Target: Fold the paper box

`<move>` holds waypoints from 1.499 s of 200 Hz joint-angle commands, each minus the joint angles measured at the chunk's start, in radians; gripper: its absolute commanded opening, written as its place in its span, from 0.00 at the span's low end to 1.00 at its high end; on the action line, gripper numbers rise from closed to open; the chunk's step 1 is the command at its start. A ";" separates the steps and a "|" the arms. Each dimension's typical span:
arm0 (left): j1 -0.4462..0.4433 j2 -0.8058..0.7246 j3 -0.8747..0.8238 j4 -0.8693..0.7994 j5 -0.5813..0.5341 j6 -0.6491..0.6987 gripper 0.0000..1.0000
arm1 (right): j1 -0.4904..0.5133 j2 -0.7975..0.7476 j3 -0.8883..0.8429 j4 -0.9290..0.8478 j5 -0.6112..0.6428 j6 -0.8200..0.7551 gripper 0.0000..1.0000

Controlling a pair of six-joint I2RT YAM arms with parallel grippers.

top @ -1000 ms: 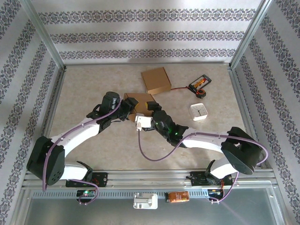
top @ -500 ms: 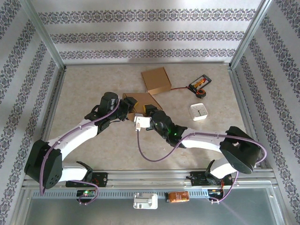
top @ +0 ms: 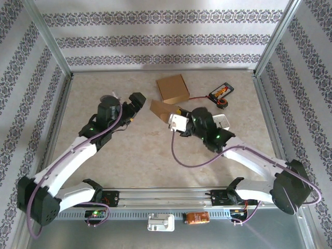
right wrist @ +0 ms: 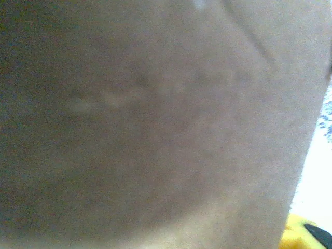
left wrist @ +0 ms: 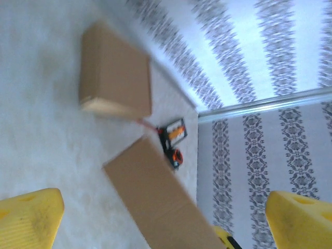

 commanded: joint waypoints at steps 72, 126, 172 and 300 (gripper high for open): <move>0.009 -0.250 0.113 -0.473 0.086 1.177 1.00 | 0.119 0.544 1.026 -1.423 -0.098 -0.071 0.30; 0.006 -0.264 0.132 -0.702 0.222 1.416 1.00 | 0.125 0.730 1.162 -1.376 -0.102 -0.107 0.34; 0.006 -0.329 0.052 -0.634 0.189 1.452 1.00 | 0.111 0.848 1.172 -1.302 -0.057 -0.079 0.38; 0.005 -0.344 0.013 -0.531 0.212 1.427 1.00 | 0.097 0.790 1.107 -1.180 -0.152 -0.015 0.67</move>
